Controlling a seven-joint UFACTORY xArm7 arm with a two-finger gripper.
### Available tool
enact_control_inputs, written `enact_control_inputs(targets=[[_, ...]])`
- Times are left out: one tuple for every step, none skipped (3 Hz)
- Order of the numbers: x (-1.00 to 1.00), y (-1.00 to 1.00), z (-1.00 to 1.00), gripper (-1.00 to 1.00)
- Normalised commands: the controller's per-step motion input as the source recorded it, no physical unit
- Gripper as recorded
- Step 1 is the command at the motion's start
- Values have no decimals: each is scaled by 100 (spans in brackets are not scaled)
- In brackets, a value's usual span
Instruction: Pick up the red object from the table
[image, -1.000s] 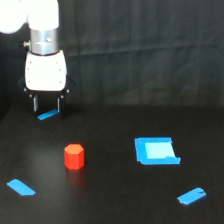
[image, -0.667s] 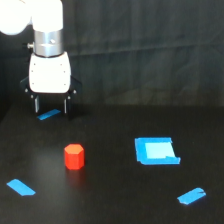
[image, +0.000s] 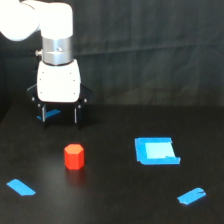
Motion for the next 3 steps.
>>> enact_control_inputs(targets=[[49,-86,18,97],[33,-87,4,98],[21,-88,8,100]])
